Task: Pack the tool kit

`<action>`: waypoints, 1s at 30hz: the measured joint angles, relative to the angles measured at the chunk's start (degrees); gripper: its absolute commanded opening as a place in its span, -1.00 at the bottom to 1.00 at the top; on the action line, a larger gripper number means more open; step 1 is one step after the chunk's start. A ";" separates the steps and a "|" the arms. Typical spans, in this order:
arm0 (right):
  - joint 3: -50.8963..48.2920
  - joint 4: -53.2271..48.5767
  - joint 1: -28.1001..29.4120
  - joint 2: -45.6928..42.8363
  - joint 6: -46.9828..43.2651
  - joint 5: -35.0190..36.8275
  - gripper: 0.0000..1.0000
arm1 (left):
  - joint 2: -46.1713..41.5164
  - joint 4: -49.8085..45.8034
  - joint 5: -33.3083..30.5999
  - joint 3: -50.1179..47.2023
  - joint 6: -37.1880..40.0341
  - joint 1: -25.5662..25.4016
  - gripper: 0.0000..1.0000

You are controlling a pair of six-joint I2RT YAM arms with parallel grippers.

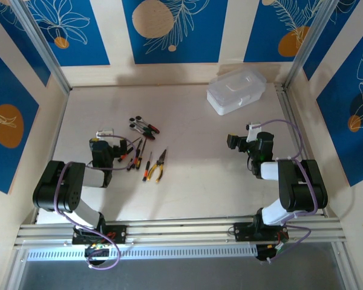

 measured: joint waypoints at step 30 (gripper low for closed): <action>0.00 0.00 0.00 -0.02 0.02 0.02 0.98 | -0.04 -0.04 1.05 0.00 0.31 0.00 0.99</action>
